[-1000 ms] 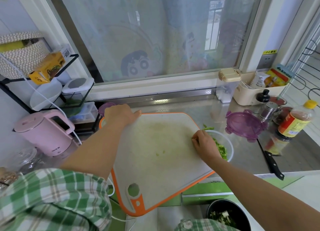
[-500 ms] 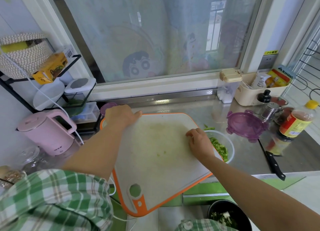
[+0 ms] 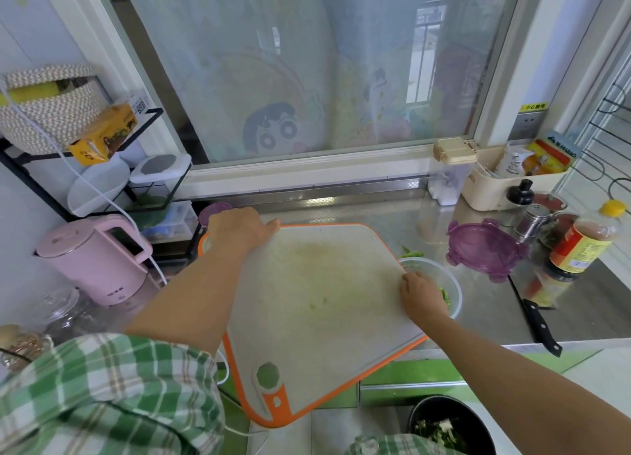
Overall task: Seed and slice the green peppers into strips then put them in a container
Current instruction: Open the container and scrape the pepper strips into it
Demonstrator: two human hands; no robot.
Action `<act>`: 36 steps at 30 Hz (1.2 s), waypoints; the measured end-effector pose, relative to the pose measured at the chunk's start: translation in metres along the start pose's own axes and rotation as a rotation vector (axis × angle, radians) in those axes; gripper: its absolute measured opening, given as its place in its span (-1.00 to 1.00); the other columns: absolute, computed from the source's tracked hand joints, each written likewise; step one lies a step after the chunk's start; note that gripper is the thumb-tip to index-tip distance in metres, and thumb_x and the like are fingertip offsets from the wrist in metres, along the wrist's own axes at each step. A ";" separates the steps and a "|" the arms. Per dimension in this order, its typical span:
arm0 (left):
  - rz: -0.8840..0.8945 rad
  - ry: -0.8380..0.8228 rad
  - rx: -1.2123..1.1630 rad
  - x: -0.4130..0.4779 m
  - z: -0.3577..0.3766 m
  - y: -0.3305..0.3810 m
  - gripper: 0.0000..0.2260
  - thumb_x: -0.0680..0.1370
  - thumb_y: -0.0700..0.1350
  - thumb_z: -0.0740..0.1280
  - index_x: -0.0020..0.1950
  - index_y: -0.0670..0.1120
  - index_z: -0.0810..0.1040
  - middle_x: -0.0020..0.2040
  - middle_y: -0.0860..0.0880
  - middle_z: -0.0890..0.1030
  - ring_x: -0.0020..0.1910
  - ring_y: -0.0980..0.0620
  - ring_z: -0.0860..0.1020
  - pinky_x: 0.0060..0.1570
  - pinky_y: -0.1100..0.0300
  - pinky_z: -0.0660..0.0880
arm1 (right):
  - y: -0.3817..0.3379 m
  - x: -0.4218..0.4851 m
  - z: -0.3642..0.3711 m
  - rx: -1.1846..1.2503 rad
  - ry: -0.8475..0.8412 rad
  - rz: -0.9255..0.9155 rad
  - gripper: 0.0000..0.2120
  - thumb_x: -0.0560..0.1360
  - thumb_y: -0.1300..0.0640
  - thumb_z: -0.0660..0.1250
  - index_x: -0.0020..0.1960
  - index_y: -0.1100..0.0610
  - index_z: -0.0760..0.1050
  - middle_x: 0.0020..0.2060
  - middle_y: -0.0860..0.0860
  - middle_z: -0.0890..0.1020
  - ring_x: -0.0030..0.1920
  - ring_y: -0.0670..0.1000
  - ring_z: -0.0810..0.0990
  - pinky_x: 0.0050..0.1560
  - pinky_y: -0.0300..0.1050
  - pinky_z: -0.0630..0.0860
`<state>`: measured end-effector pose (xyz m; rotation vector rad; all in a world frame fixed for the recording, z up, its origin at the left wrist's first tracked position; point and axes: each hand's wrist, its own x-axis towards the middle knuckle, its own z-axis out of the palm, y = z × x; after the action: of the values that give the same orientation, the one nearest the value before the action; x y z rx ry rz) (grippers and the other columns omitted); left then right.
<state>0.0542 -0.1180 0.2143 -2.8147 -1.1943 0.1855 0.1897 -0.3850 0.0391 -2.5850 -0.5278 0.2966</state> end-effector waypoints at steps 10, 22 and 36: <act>0.006 0.003 0.007 -0.002 -0.002 0.000 -0.42 0.58 0.33 0.05 0.29 -0.09 0.52 0.27 -0.09 0.55 0.27 -0.14 0.49 0.11 0.05 0.36 | 0.010 -0.006 0.005 0.060 -0.087 0.095 -0.51 0.66 -0.06 -0.04 0.33 0.29 0.35 0.31 0.24 0.42 0.29 0.23 0.42 0.25 0.05 0.33; -0.014 -0.033 0.051 -0.006 -0.006 0.004 -0.41 0.59 0.33 0.05 0.34 -0.08 0.49 0.32 -0.08 0.52 0.31 -0.14 0.46 0.08 0.05 0.31 | -0.085 -0.038 -0.019 0.205 -0.033 -0.867 -0.62 0.57 -0.02 0.13 0.20 0.23 0.47 0.11 0.11 0.53 0.13 0.09 0.49 0.20 -0.14 0.35; -0.008 -0.042 0.024 -0.008 -0.005 0.001 -0.41 0.59 0.33 0.04 0.34 -0.09 0.48 0.31 -0.09 0.53 0.31 -0.16 0.45 0.17 0.01 0.32 | -0.055 -0.031 -0.006 0.136 0.115 -0.805 -0.86 0.51 0.14 0.18 -0.15 0.18 0.43 -0.23 0.06 0.48 -0.21 0.08 0.46 -0.19 -0.17 0.31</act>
<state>0.0498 -0.1250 0.2196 -2.7988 -1.2033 0.2581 0.1467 -0.3559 0.0749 -2.0349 -1.3712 -0.0917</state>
